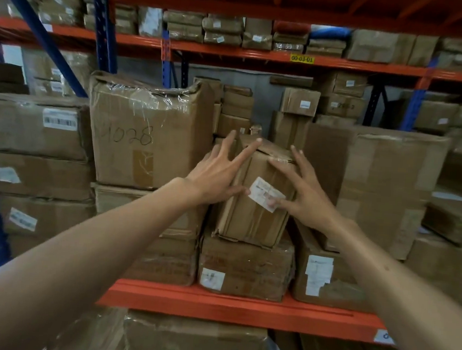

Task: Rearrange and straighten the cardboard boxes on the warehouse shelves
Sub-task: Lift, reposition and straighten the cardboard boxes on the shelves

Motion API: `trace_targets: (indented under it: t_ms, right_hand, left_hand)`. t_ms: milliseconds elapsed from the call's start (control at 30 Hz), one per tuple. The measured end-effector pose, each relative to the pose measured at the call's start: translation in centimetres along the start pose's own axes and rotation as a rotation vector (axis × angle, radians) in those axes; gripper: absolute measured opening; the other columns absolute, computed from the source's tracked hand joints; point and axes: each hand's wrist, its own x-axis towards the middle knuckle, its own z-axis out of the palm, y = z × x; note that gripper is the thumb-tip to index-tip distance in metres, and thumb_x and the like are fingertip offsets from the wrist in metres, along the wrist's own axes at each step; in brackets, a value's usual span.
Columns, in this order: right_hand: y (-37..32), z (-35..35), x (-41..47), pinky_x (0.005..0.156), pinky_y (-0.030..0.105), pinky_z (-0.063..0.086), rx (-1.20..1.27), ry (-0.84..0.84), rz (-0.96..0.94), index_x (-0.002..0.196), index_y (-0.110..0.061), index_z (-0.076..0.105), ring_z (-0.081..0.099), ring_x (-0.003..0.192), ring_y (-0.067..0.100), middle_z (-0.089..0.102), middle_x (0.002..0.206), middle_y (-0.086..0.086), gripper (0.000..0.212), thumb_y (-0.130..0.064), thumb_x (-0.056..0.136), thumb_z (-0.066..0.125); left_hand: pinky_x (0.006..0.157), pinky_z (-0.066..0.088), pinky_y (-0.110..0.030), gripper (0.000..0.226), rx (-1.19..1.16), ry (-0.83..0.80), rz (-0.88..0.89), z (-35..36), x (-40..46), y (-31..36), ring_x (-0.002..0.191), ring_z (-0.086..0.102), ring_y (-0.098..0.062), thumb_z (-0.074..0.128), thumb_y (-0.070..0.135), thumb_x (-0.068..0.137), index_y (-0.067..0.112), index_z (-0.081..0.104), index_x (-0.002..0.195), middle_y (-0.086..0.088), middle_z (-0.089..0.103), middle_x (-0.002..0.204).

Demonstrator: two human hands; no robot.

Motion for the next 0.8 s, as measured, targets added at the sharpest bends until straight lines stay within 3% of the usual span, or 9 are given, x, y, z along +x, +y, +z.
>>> trace_targets:
  t_ms: [67, 167, 233, 333, 400, 467, 600, 700, 800]
  right_hand:
    - [0.2, 1.2, -0.8, 0.121, 0.059, 0.013, 0.07, 0.026, -0.03, 0.152, -0.056, 0.038, -0.02, 0.154, 0.005, -0.014, 0.17, -0.02, 0.084, -0.031, 0.087, 0.084]
    - [-0.1, 3.4, -1.3, 0.12, 0.055, 0.013, 0.113, 0.154, -0.046, 0.15, -0.054, 0.042, -0.023, 0.154, 0.003, -0.021, 0.168, -0.022, 0.081, -0.032, 0.086, 0.085]
    - [0.2, 5.2, -2.2, 0.121, 0.061, 0.009, 0.106, 0.233, 0.025, 0.156, -0.058, 0.028, -0.027, 0.154, 0.012, -0.03, 0.167, -0.018, 0.099, -0.036, 0.081, 0.088]
    - [1.0, 8.0, -4.3, 0.118, 0.051, 0.01, 0.296, 0.224, 0.267, 0.155, -0.068, 0.006, -0.023, 0.152, 0.015, -0.042, 0.16, -0.018, 0.125, -0.044, 0.07, 0.094]
    - [1.1, 9.6, -5.0, 0.12, 0.05, 0.015, 0.402, 0.092, 0.313, 0.151, -0.069, -0.015, -0.01, 0.153, 0.013, -0.033, 0.166, -0.014, 0.141, -0.048, 0.066, 0.096]
    - [0.8, 10.6, -4.6, 0.124, 0.056, 0.017, 0.442, -0.012, 0.288, 0.146, -0.065, -0.031, 0.003, 0.157, 0.017, -0.013, 0.173, -0.008, 0.149, -0.045, 0.069, 0.095]
    - [-0.4, 11.5, -2.7, 0.123, 0.063, 0.021, 0.447, -0.06, 0.238, 0.142, -0.067, -0.033, 0.013, 0.158, 0.026, -0.002, 0.175, -0.003, 0.143, -0.032, 0.079, 0.09]
    - [-1.0, 12.0, -1.8, 0.122, 0.063, 0.022, 0.392, -0.059, 0.209, 0.143, -0.066, -0.034, 0.012, 0.157, 0.029, -0.007, 0.174, -0.001, 0.141, -0.031, 0.082, 0.089]
    - [-0.8, 12.4, -1.5, 0.118, 0.062, 0.026, 0.347, -0.073, 0.169, 0.144, -0.064, -0.034, 0.018, 0.153, 0.029, -0.008, 0.174, 0.0, 0.14, -0.034, 0.083, 0.088]
  left_hand:
    - [0.118, 0.023, -0.067, 0.104, -0.021, -0.066, 0.084, -0.4, 1.8, 0.2, 0.152, 0.005, -0.047, 0.067, 0.056, 0.09, 0.05, -0.014, 0.156, -0.011, -0.018, 0.168]
    - [0.119, 0.019, -0.067, 0.103, 0.033, -0.198, 0.157, -0.5, 3.9, -0.3, 0.154, -0.006, -0.037, 0.07, 0.055, 0.088, 0.053, -0.007, 0.157, -0.001, -0.011, 0.169]
    - [0.12, 0.021, -0.063, 0.109, 0.031, -0.226, 0.176, -0.5, 4.3, -1.2, 0.154, -0.001, -0.033, 0.079, 0.054, 0.081, 0.05, 0.002, 0.159, 0.001, -0.004, 0.169]
    - [0.12, 0.025, -0.058, 0.121, -0.033, -0.21, 0.17, -0.1, 4.2, -2.2, 0.153, 0.007, -0.037, 0.089, 0.052, 0.067, 0.051, 0.009, 0.158, -0.001, -0.008, 0.168]
    - [0.117, 0.028, -0.055, 0.121, -0.06, -0.193, 0.125, 0.1, 4.1, -2.3, 0.15, 0.016, -0.043, 0.092, 0.052, 0.063, 0.058, 0.013, 0.155, -0.003, -0.013, 0.167]
    - [0.117, 0.03, -0.053, 0.117, -0.113, -0.176, 0.077, 0.3, 4.1, -2.5, 0.147, 0.024, -0.044, 0.093, 0.049, 0.064, 0.06, 0.019, 0.153, -0.01, -0.004, 0.166]
    - [0.114, 0.033, -0.041, 0.105, -0.265, -0.094, -0.006, 0.0, 3.1, -3.3, 0.139, 0.036, -0.036, 0.094, 0.032, 0.067, 0.056, 0.033, 0.15, -0.012, 0.027, 0.155]
    - [0.112, 0.035, -0.037, 0.1, -0.246, -0.047, -0.022, -0.3, 1.9, -4.2, 0.135, 0.041, -0.033, 0.092, 0.03, 0.07, 0.054, 0.036, 0.15, -0.012, 0.034, 0.149]
    - [0.112, 0.038, -0.044, 0.098, -0.189, -0.045, -0.064, -0.4, 1.3, -4.5, 0.132, 0.046, -0.035, 0.089, 0.035, 0.074, 0.056, 0.032, 0.151, -0.01, 0.035, 0.15]
